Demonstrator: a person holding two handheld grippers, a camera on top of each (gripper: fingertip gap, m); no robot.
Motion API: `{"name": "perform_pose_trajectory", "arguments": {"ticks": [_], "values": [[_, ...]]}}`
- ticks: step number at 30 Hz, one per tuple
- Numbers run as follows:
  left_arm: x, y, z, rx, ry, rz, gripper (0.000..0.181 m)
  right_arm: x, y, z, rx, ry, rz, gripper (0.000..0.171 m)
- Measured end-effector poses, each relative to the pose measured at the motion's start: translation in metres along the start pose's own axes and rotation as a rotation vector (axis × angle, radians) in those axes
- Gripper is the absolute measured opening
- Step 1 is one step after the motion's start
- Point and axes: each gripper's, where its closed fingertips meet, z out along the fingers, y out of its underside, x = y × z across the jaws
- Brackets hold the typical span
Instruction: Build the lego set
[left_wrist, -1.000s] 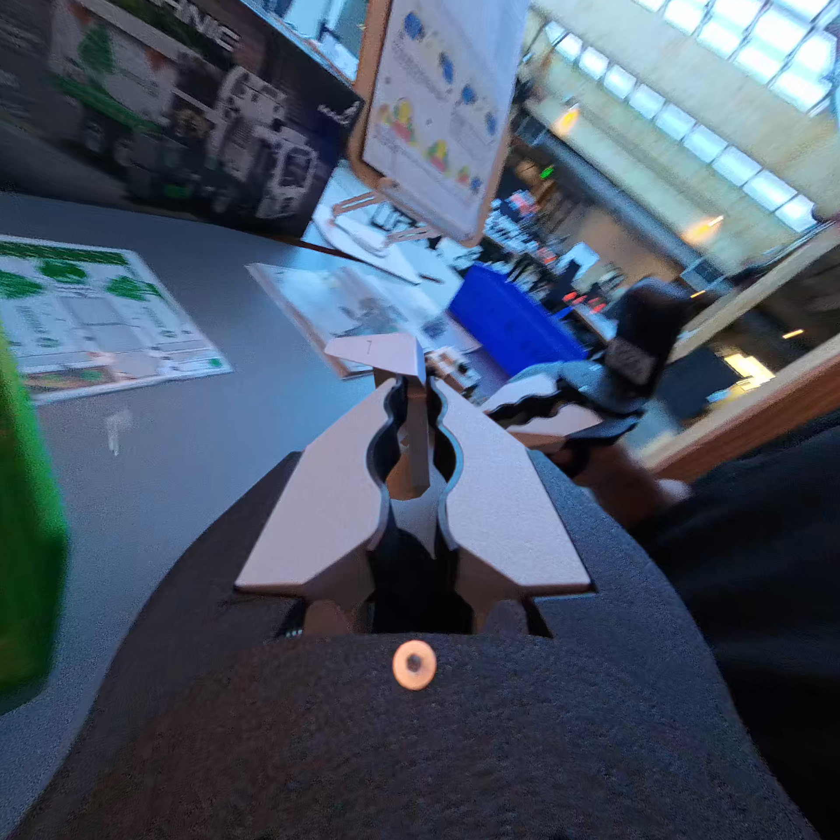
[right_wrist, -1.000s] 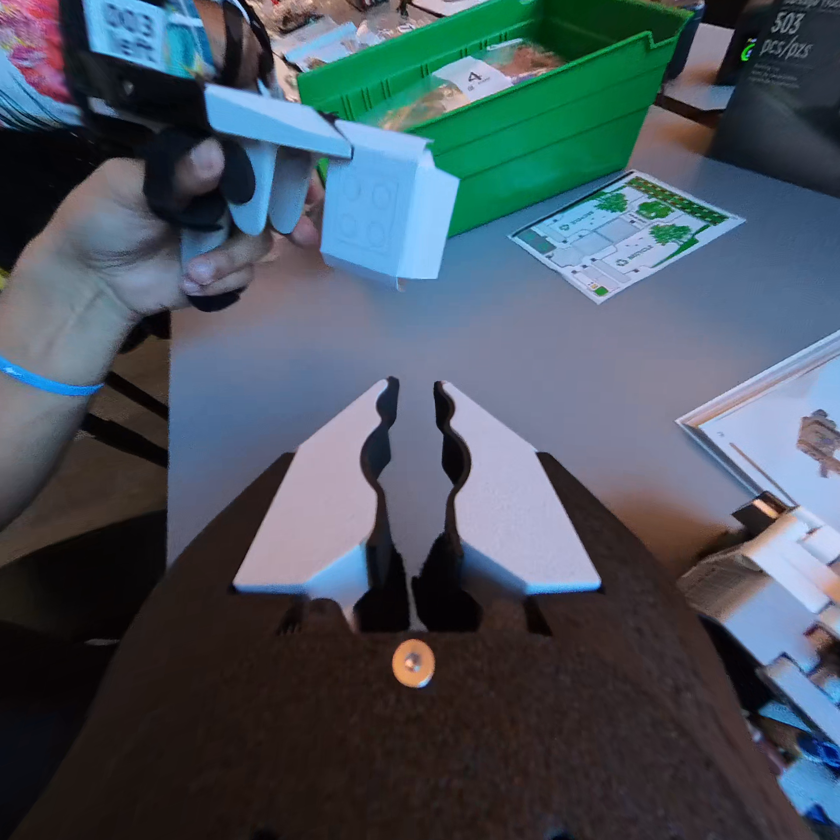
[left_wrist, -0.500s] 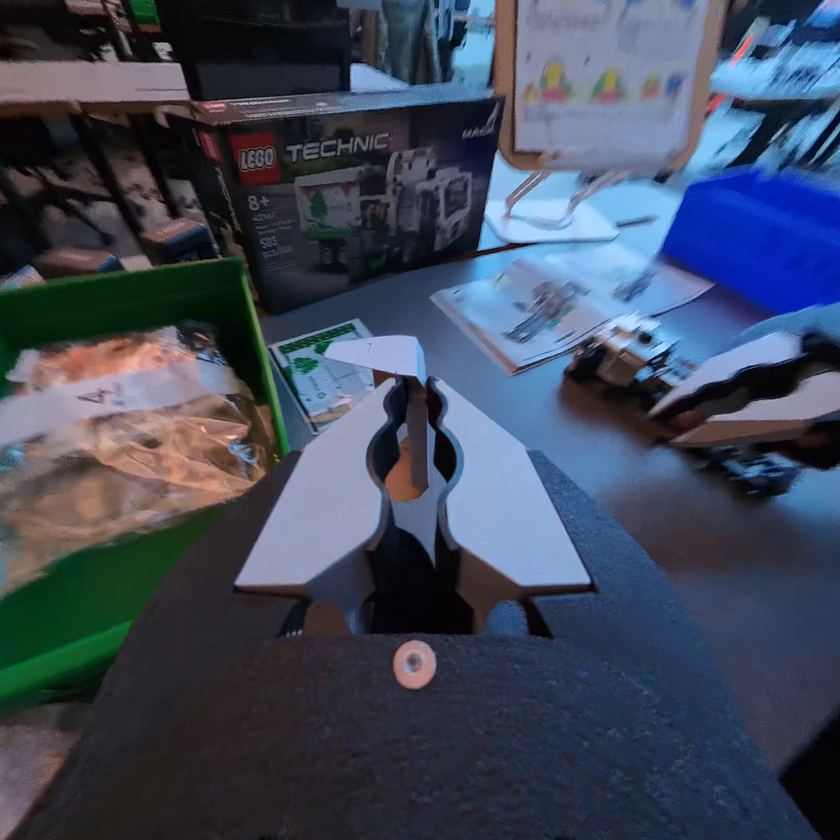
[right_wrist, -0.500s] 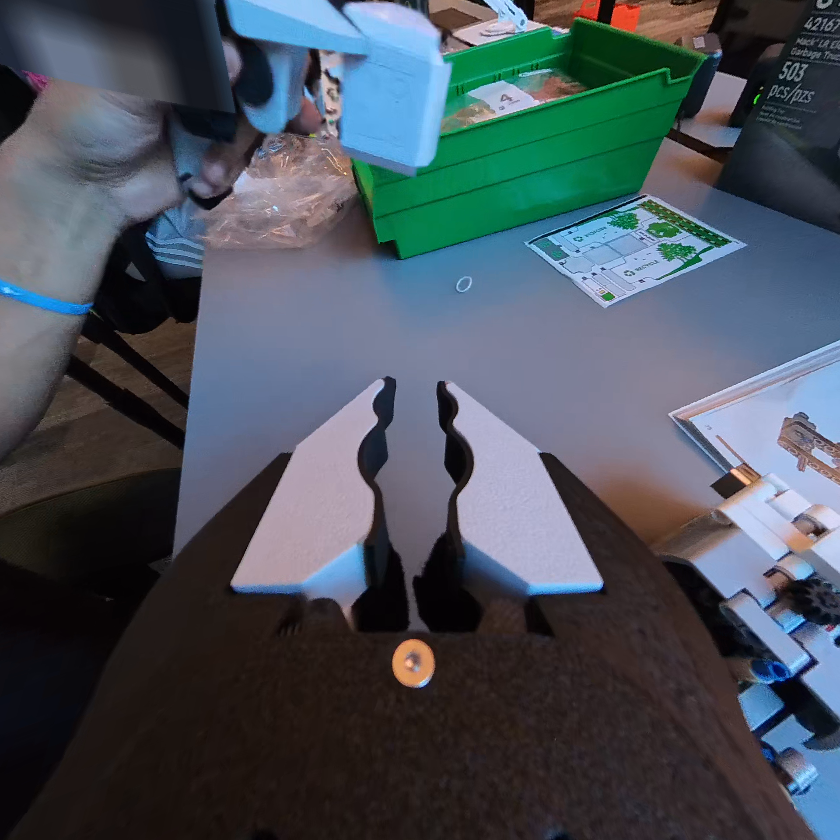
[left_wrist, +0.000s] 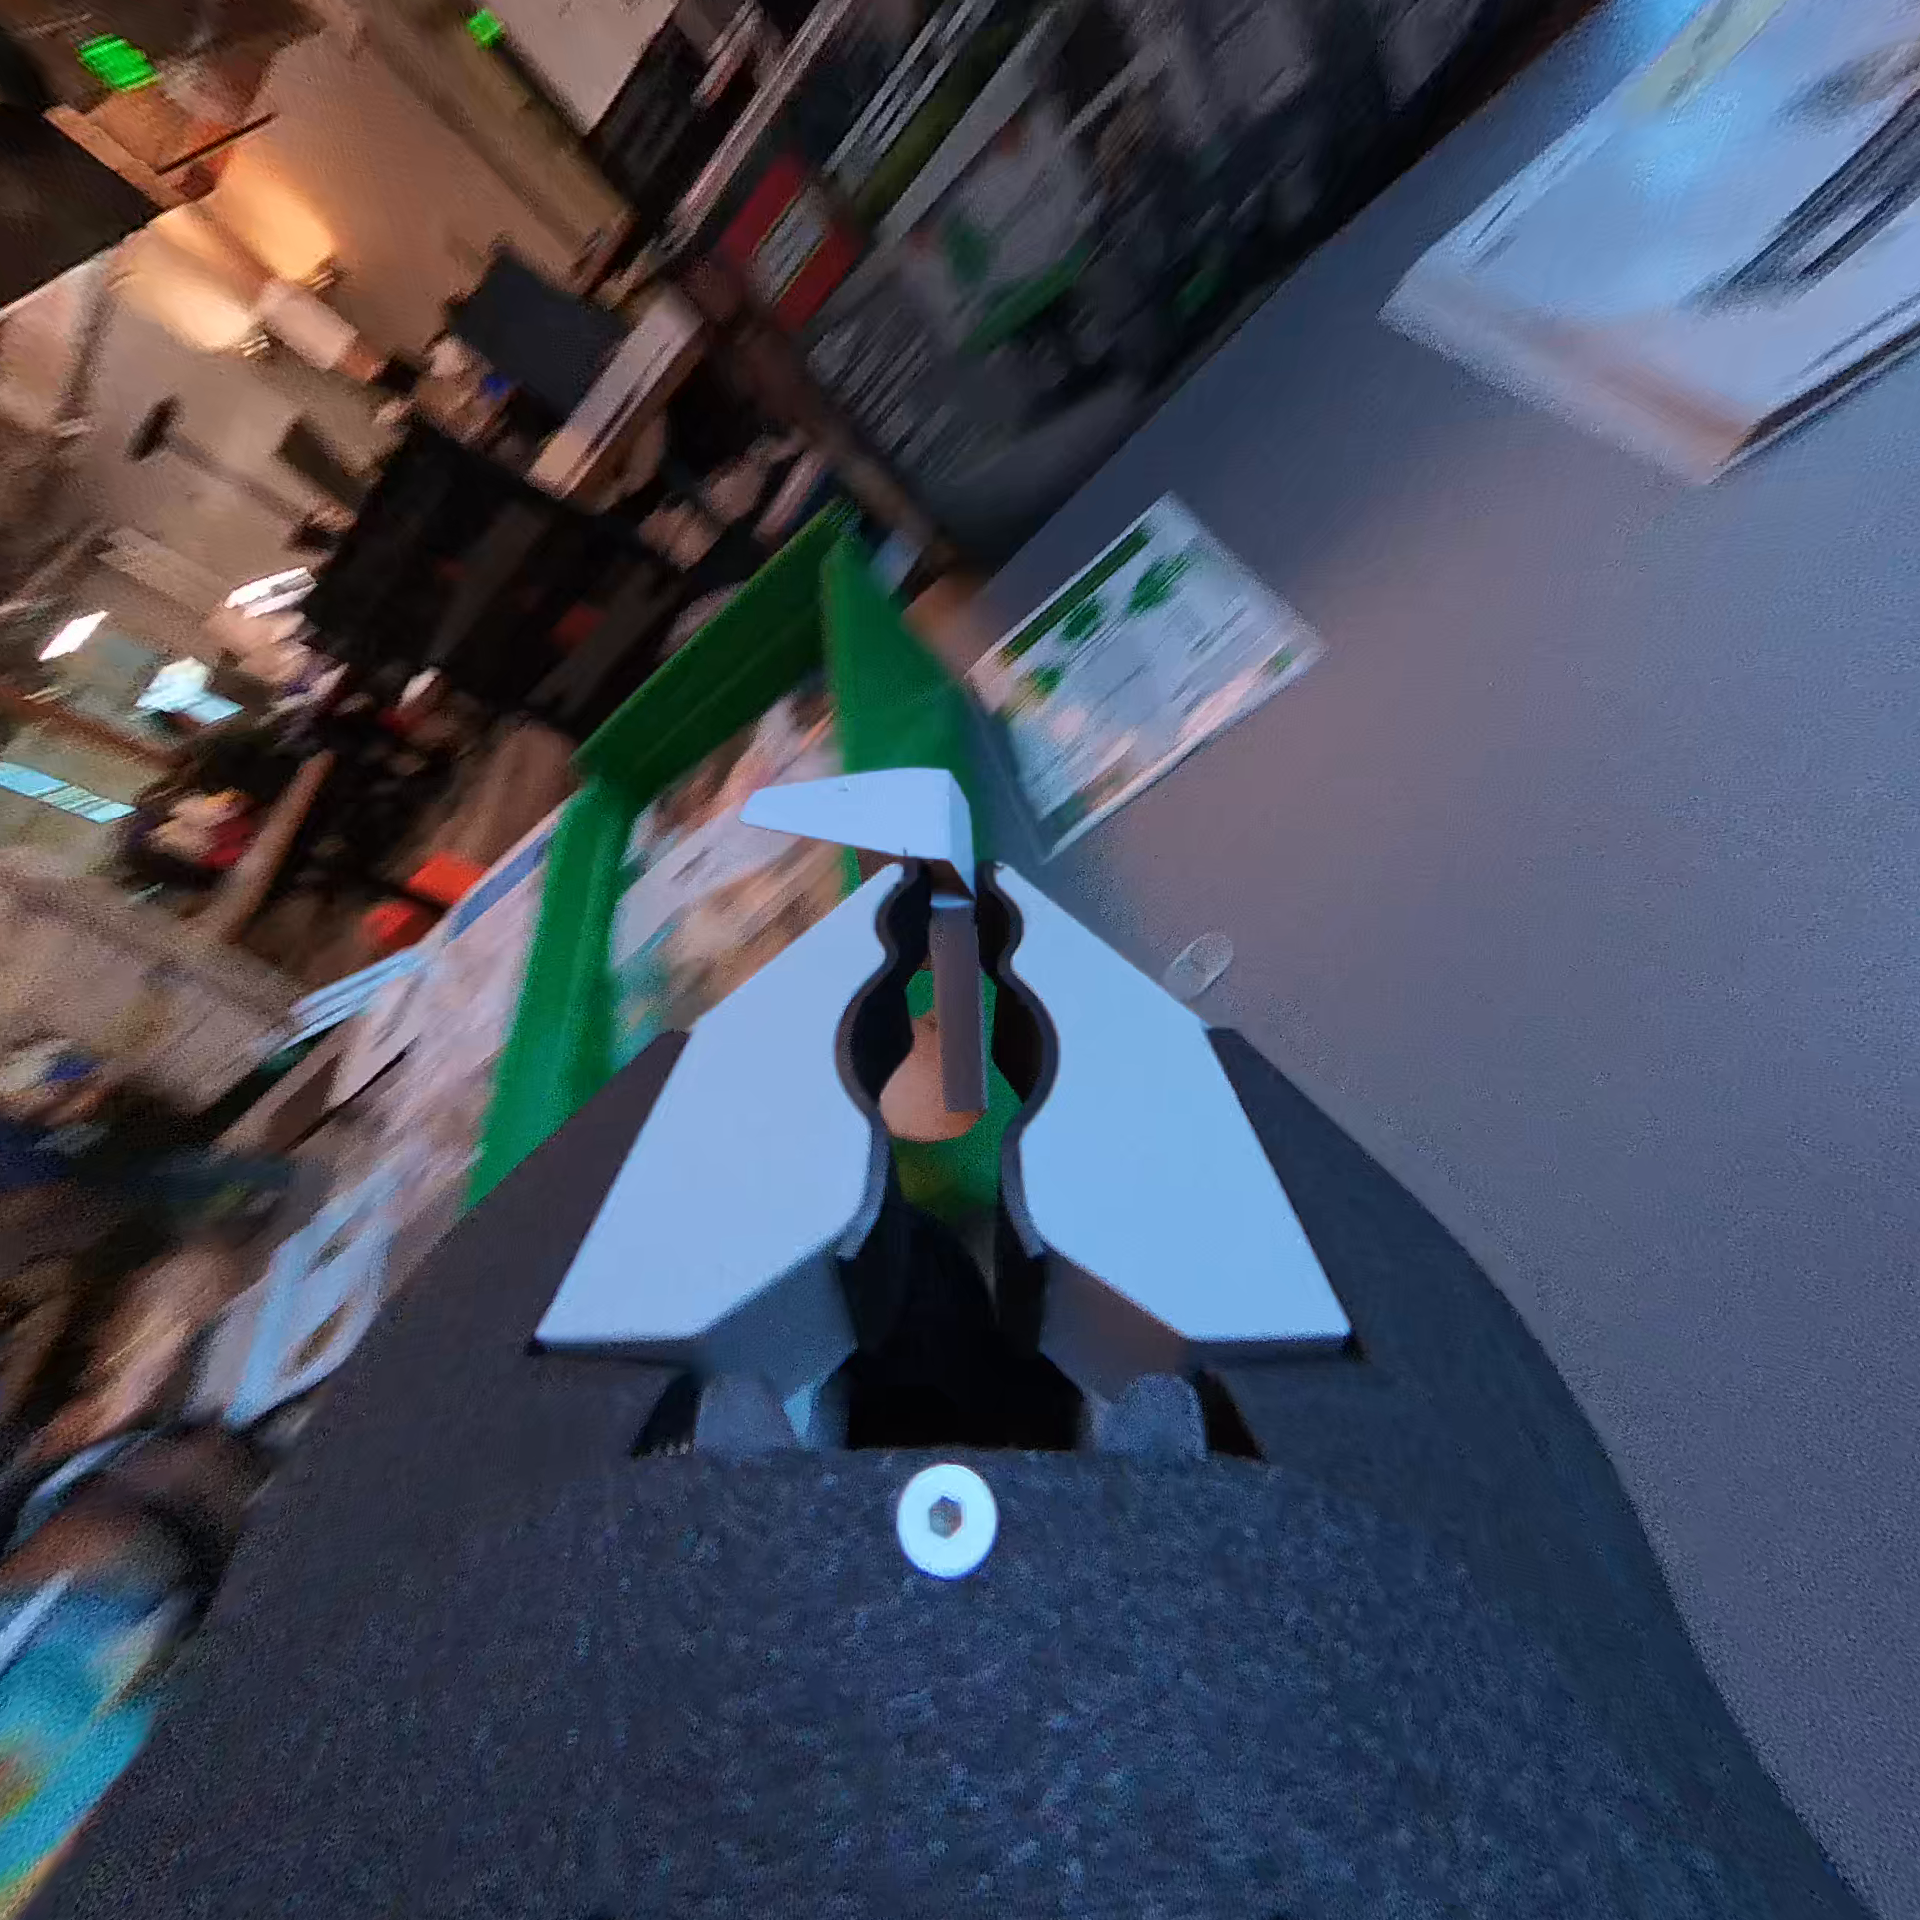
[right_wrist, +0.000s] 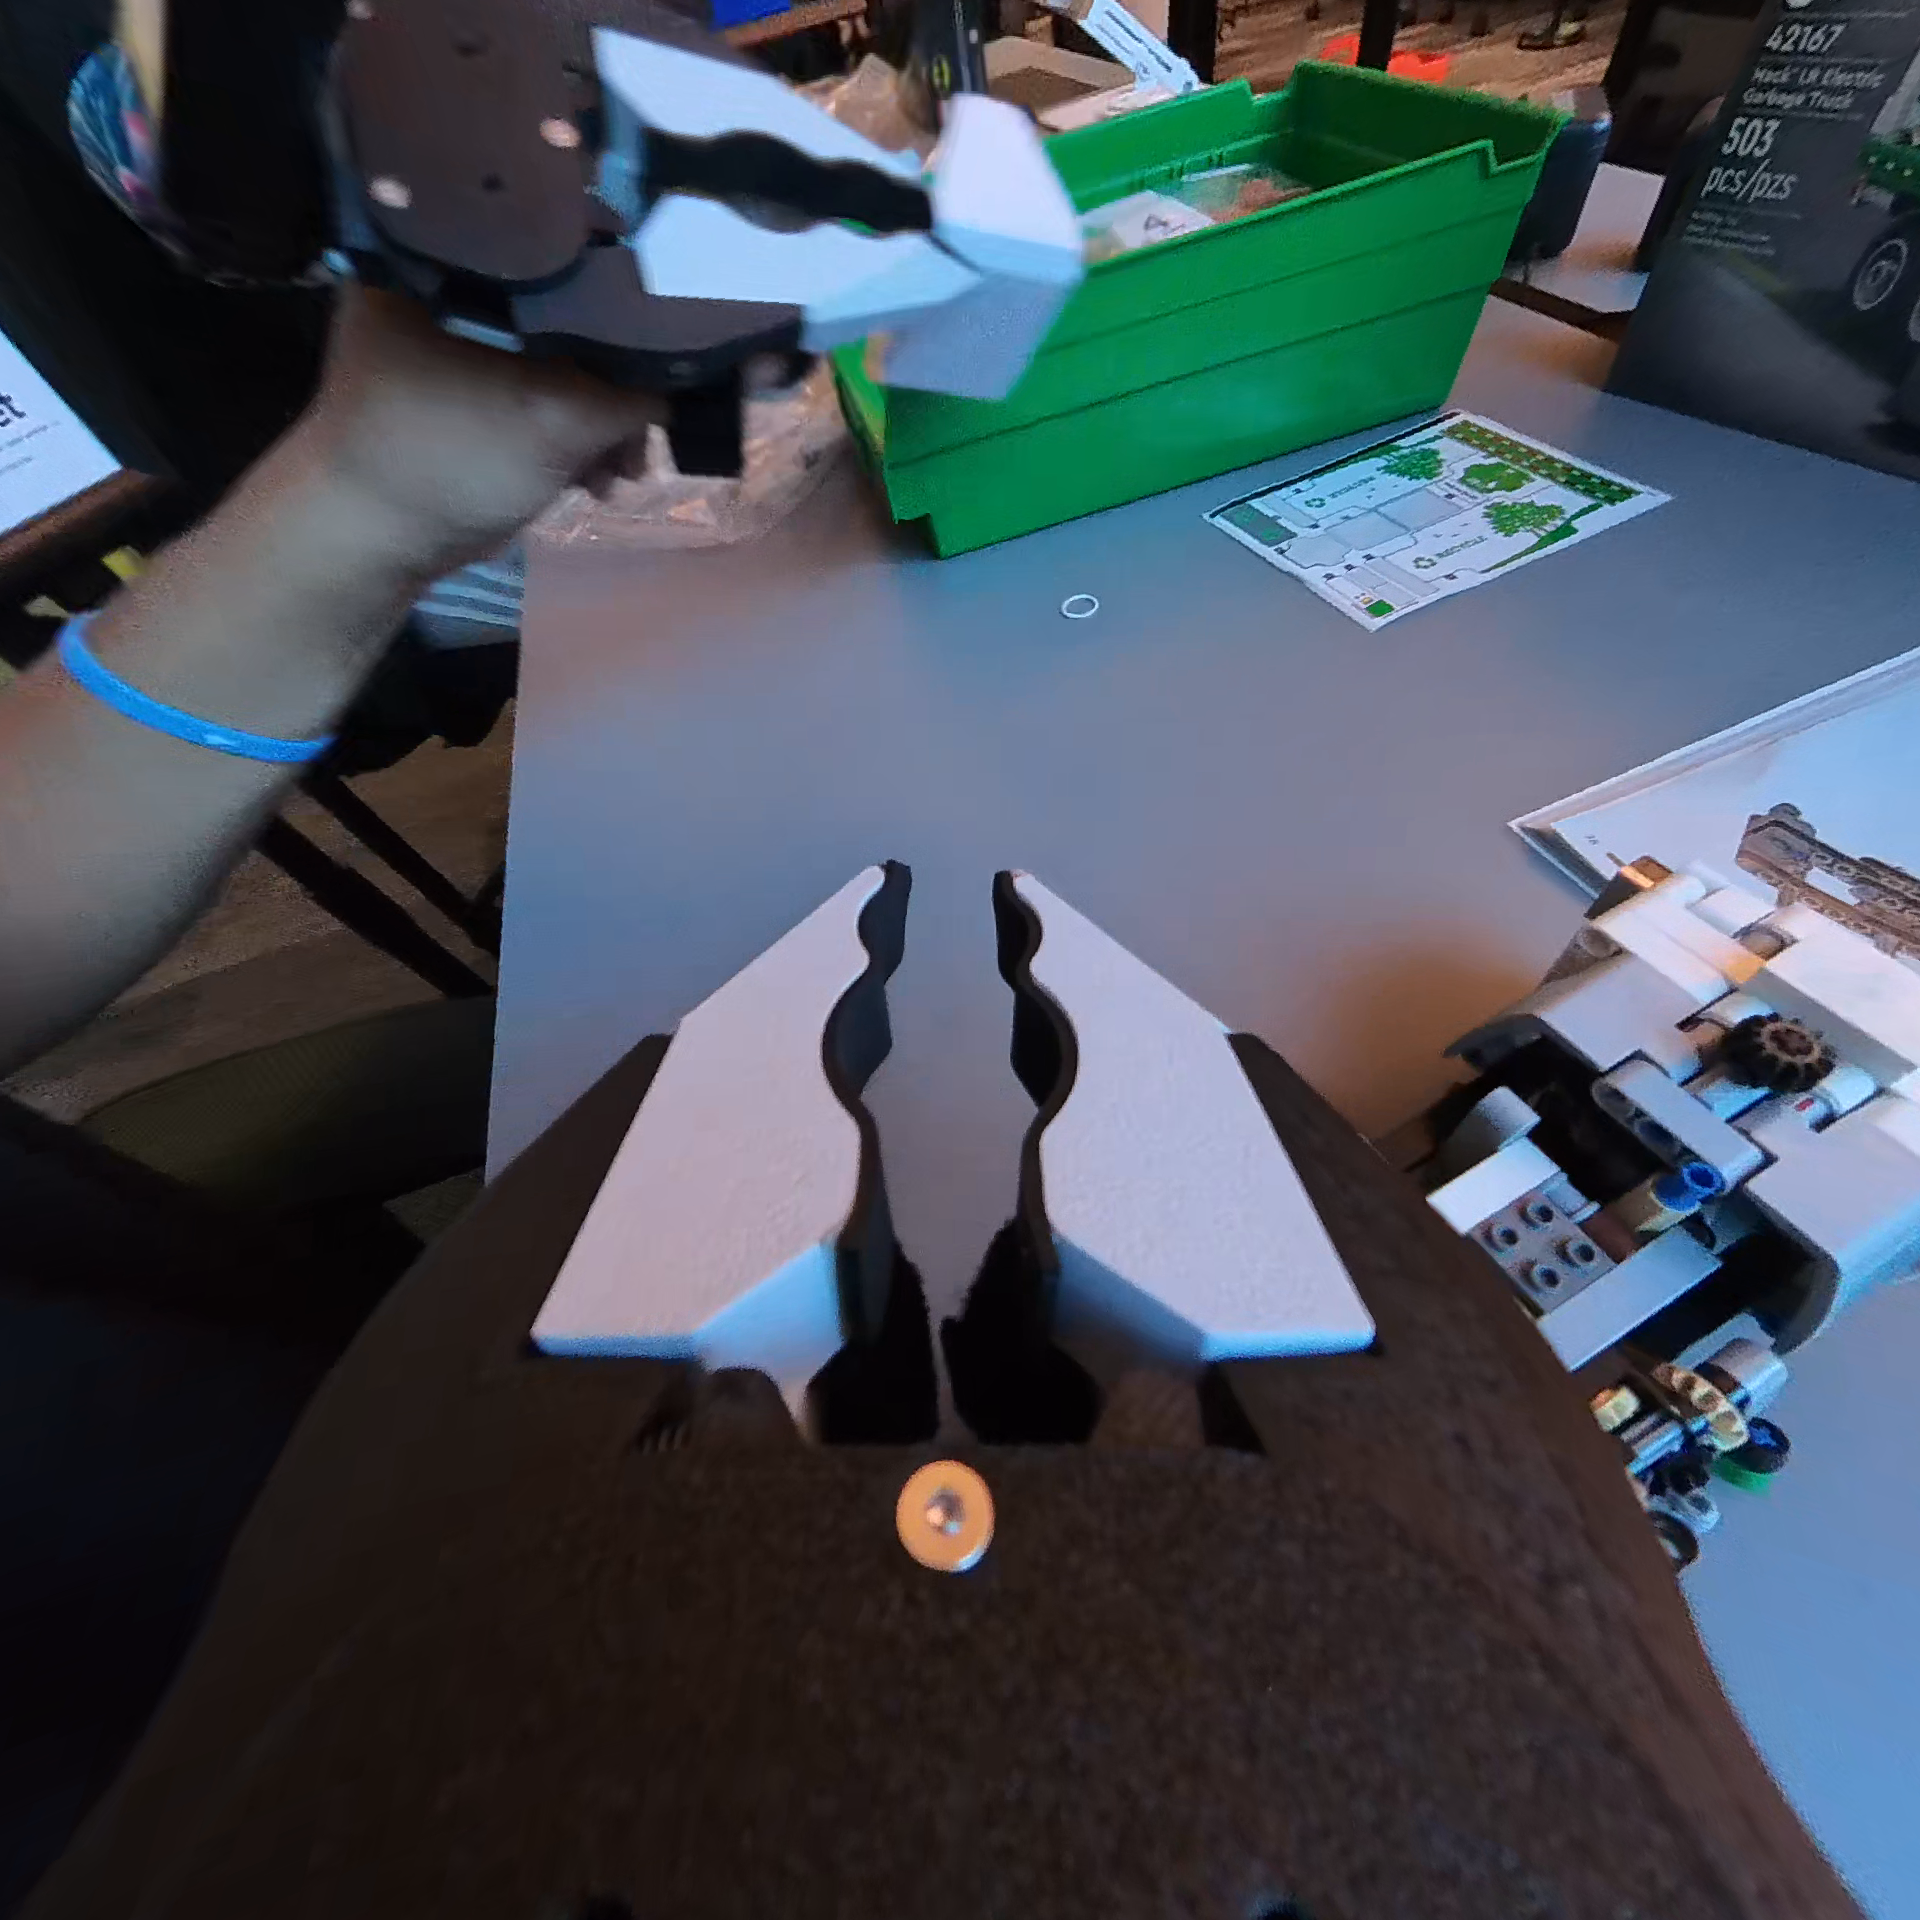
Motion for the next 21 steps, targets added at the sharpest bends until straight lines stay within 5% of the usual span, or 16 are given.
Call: {"name": "perform_pose_trajectory", "arguments": {"ticks": [2,5,9,21], "values": [[-0.044,0.047,-0.029,-0.117,-0.128,0.045,0.014,0.0,0.002,0.0,-0.007,-0.005,-0.018,0.016],[-0.115,0.119,-0.063,-0.297,-0.251,0.042,0.0,-0.005,0.002,0.0,-0.008,-0.027,-0.039,0.016],[-0.15,0.159,-0.061,-0.247,-0.259,0.014,0.0,-0.012,0.001,0.004,-0.013,-0.052,-0.055,0.016],[-0.093,0.209,-0.083,-0.219,-0.048,-0.391,0.016,-0.029,0.009,0.011,-0.04,-0.083,-0.046,0.016]]}}
